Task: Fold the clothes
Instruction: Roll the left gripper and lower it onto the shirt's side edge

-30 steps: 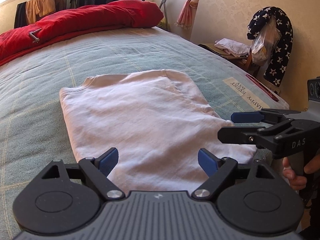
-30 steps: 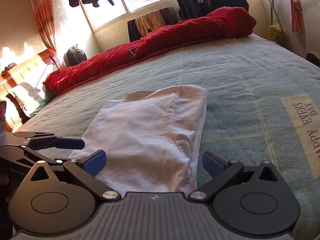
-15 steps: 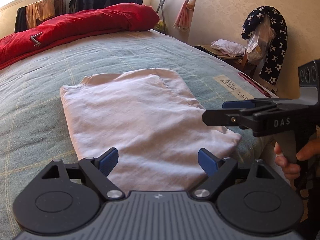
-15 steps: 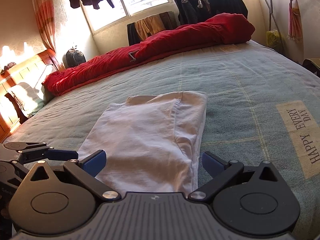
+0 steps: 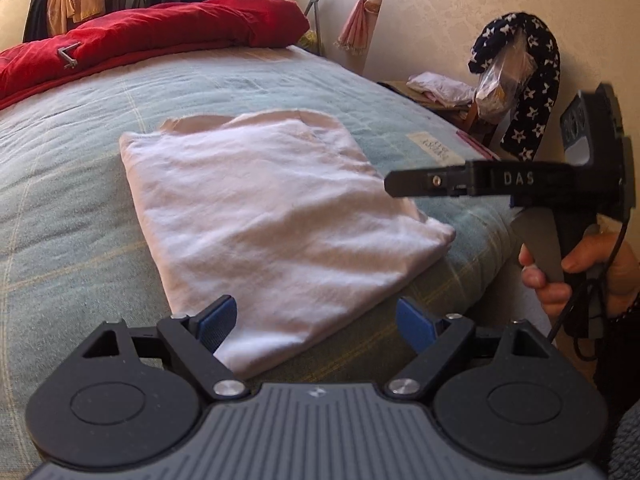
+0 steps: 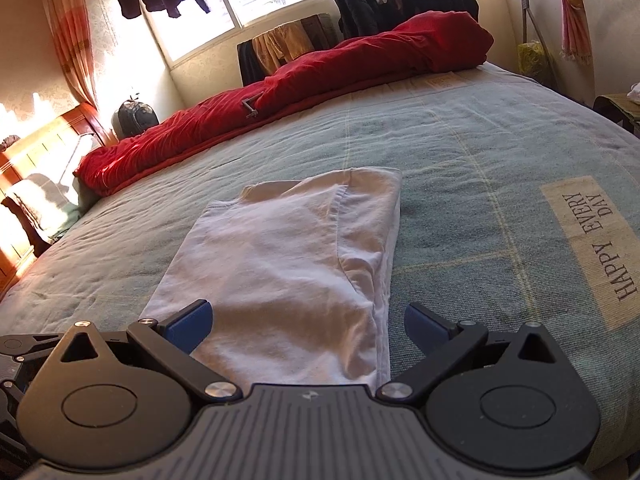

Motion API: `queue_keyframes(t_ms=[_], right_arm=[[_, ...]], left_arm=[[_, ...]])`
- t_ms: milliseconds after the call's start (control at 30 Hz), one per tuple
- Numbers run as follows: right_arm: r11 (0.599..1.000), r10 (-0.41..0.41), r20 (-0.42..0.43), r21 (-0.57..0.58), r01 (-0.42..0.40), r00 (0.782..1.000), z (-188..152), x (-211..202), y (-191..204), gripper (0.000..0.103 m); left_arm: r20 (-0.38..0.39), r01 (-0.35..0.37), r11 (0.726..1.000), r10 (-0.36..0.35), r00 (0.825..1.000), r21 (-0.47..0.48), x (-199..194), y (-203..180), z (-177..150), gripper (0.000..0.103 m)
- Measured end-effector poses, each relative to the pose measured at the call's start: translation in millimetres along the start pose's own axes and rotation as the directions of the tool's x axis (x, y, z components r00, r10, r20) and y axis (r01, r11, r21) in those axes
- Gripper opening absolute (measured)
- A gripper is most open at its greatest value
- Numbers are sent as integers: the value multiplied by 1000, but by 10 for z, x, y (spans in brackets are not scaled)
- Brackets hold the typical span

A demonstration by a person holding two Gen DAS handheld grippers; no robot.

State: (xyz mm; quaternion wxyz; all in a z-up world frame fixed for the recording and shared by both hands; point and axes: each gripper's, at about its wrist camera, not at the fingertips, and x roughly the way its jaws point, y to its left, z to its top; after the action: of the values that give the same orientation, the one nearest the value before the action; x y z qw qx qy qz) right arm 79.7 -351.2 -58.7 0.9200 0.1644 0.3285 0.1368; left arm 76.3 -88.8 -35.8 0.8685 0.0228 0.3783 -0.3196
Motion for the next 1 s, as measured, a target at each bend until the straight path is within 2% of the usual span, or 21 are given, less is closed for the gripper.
queue_keyframes(t_ms=[133,200,233,367,500,533,633,833,1000], right_arm=[[991,47,-23,127,-44,999,92,89,-233,103],[976,91,-43,202,-81,995,152,162,-375,103],[965,123,-50,240,-108,991,181,198,-446,103],[910,245,-82,363,-200,966,269,369,-654,103],[859,328,-129,453,-238,936,303,646,-813,103],[851,340,-132,463,-246,931,320,704,-839,103],[838,364,-130,478,-264,922,414,854,-880,103],[848,371,-147,456,-270,917,637,1185,-871,103],[852,400,-185,436,-290,898,539,1078,-821,103]], left_arm=[[60,-16,992,24,998,-126,-62,344,192,87],[69,-27,976,42,997,-214,-42,553,259,87],[69,-7,962,27,997,-272,-4,684,266,87],[69,60,879,-31,997,-473,166,1161,257,85],[67,157,763,-148,987,-627,441,1505,117,85],[73,169,748,-160,984,-642,494,1552,102,85],[84,200,730,-192,978,-654,657,1632,191,85],[102,260,696,-260,960,-670,1002,1769,419,85],[75,268,718,-289,954,-643,1042,1674,447,82]])
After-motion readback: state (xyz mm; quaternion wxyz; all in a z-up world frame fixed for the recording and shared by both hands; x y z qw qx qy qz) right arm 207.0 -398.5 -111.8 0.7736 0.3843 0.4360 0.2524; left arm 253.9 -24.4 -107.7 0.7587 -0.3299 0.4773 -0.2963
